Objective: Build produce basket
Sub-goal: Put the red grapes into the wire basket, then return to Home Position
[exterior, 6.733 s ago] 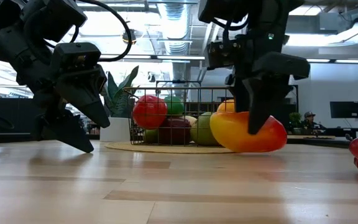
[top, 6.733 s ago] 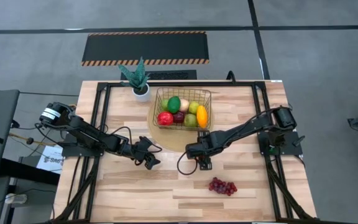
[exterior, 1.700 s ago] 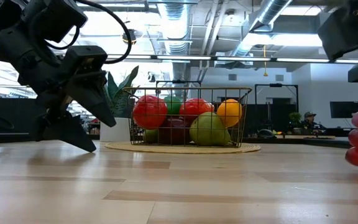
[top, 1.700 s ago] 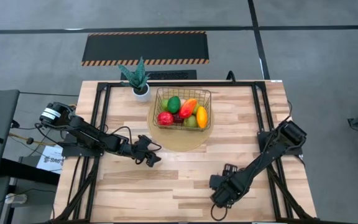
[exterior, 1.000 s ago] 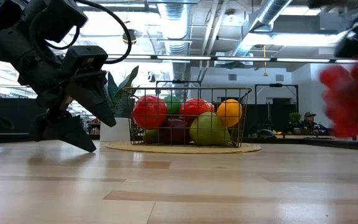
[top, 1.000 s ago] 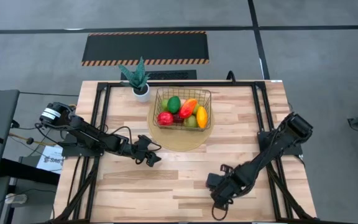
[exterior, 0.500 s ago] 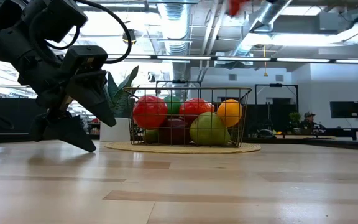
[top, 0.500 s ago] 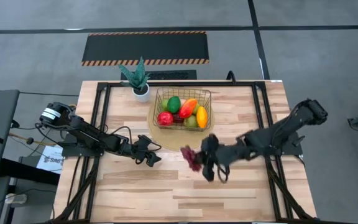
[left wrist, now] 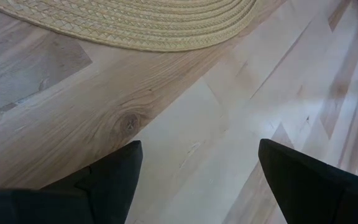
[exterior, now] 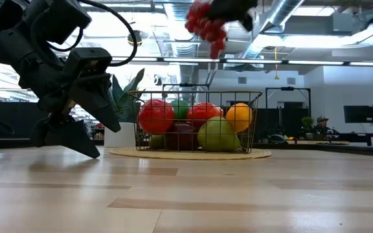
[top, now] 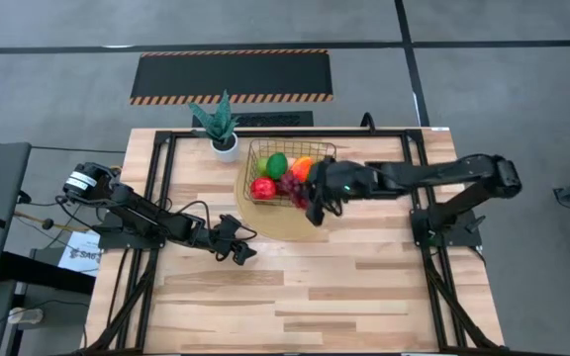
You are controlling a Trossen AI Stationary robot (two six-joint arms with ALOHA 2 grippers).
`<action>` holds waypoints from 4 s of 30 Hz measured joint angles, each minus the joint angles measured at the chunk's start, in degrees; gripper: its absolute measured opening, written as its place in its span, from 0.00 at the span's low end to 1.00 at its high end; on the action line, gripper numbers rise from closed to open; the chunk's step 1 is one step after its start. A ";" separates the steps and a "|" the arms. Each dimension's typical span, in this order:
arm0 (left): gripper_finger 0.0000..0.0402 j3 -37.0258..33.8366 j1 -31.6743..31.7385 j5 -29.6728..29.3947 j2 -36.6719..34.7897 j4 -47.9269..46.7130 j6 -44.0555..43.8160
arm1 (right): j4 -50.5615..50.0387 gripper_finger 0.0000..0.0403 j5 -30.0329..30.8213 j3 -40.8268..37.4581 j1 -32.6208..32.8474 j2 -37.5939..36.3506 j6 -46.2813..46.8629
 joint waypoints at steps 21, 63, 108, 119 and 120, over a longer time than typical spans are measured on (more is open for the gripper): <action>0.79 0.04 0.00 0.55 -0.04 -0.81 0.57 | -18.81 0.16 -1.98 13.32 -8.64 19.17 -21.52; 0.79 -0.08 9.31 12.68 -19.16 1.48 8.90 | -44.60 0.62 -3.02 55.97 -5.46 15.30 -18.35; 0.79 -0.47 13.72 -0.95 -63.64 -24.92 38.19 | 66.89 0.62 27.23 -61.48 27.75 -54.14 -14.52; 0.79 -17.02 11.45 6.05 -59.41 1.47 37.54 | 78.79 0.62 27.19 -70.52 26.79 -57.72 -15.22; 0.79 -17.23 12.10 5.98 -61.19 0.59 37.40 | 79.29 0.62 27.24 -70.80 26.79 -58.87 -15.74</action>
